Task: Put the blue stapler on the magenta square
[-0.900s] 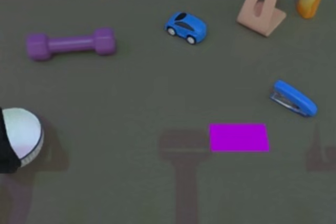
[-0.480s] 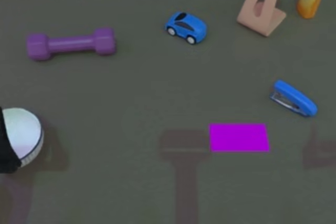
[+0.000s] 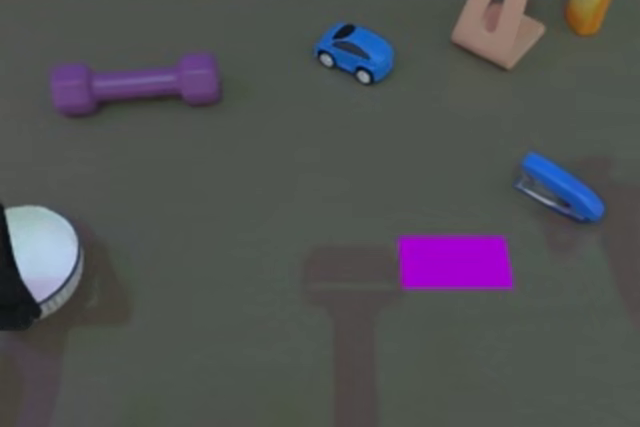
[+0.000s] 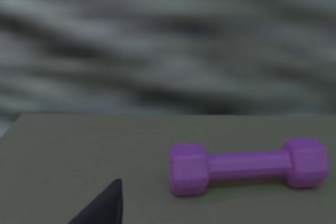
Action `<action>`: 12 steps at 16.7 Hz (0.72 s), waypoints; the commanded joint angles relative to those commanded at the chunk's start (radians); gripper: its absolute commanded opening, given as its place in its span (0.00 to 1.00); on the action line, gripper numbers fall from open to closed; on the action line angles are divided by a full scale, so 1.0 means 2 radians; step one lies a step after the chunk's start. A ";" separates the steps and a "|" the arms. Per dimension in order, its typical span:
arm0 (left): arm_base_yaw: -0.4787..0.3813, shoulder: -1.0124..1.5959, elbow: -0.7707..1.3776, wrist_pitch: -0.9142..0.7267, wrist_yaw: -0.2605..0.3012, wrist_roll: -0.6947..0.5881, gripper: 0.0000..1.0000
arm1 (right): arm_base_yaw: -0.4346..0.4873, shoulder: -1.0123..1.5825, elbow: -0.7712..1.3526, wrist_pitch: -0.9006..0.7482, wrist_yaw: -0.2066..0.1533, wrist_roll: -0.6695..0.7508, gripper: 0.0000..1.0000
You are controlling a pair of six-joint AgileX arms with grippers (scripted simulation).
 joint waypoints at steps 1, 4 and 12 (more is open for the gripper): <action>0.000 0.000 0.000 0.000 0.000 0.000 1.00 | 0.006 0.061 0.051 -0.034 0.000 -0.016 1.00; 0.000 0.000 0.000 0.000 0.000 0.000 1.00 | 0.022 0.239 0.198 -0.134 0.001 -0.064 1.00; 0.000 0.000 0.000 0.000 0.000 0.000 1.00 | 0.058 0.586 0.511 -0.340 0.000 -0.165 1.00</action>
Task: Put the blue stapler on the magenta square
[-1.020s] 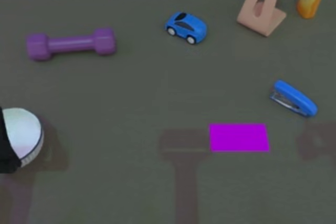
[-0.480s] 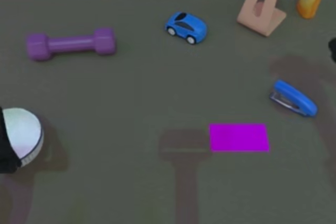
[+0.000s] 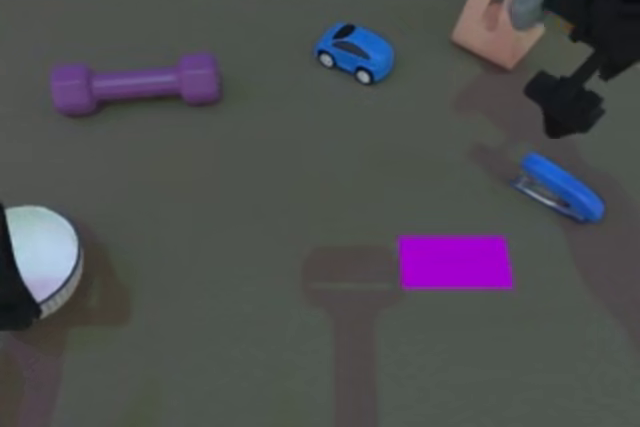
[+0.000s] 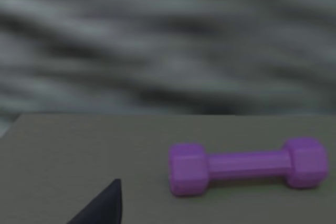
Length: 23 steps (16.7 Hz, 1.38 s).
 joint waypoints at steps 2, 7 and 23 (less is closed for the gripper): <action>0.000 0.000 0.000 0.000 0.000 0.000 1.00 | 0.005 0.050 0.051 -0.029 0.000 -0.015 1.00; 0.000 0.000 0.000 0.000 0.000 0.000 1.00 | 0.010 0.096 0.099 -0.055 -0.001 -0.029 1.00; 0.000 0.000 0.000 0.000 0.000 0.000 1.00 | 0.012 0.131 -0.041 0.121 0.000 -0.027 1.00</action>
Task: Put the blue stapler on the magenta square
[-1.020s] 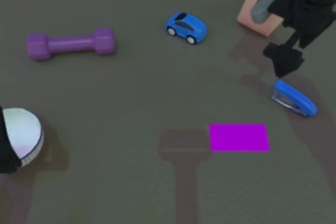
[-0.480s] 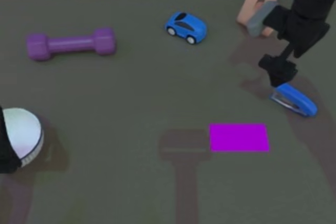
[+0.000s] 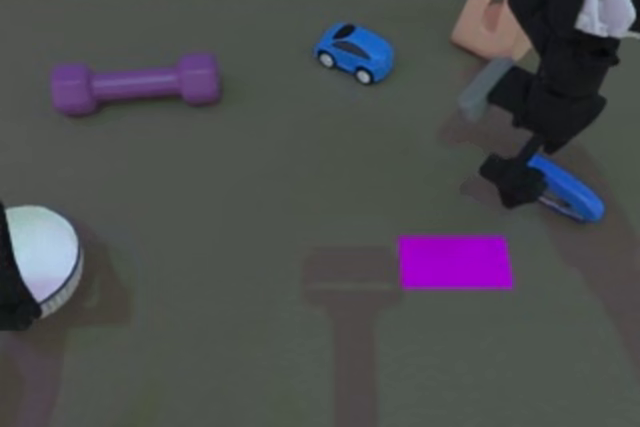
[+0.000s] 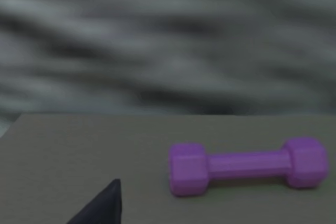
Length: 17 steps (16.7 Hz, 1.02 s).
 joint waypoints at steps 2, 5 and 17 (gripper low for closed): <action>0.000 0.000 0.000 0.000 0.000 0.000 1.00 | 0.000 0.000 0.000 0.000 0.000 0.000 1.00; 0.000 0.000 0.000 0.000 0.000 0.000 1.00 | 0.000 0.000 0.000 0.000 0.000 0.000 0.77; 0.000 0.000 0.000 0.000 0.000 0.000 1.00 | 0.000 0.000 0.000 0.000 0.000 0.000 0.00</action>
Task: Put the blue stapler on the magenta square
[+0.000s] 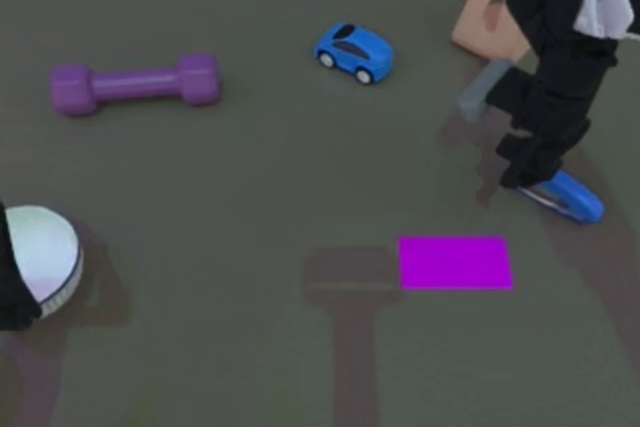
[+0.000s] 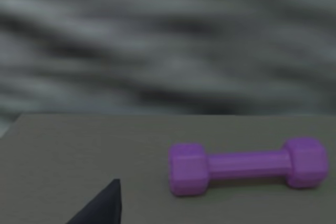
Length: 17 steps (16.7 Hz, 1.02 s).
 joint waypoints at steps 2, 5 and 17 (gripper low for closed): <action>0.000 0.000 0.000 0.000 0.000 0.000 1.00 | 0.000 0.000 0.000 0.000 0.000 0.000 0.00; 0.000 0.000 0.000 0.000 0.000 0.000 1.00 | 0.000 0.000 0.000 0.000 0.000 0.000 0.00; 0.000 0.000 0.000 0.000 0.000 0.000 1.00 | 0.001 -0.031 0.133 -0.167 0.000 -0.002 0.00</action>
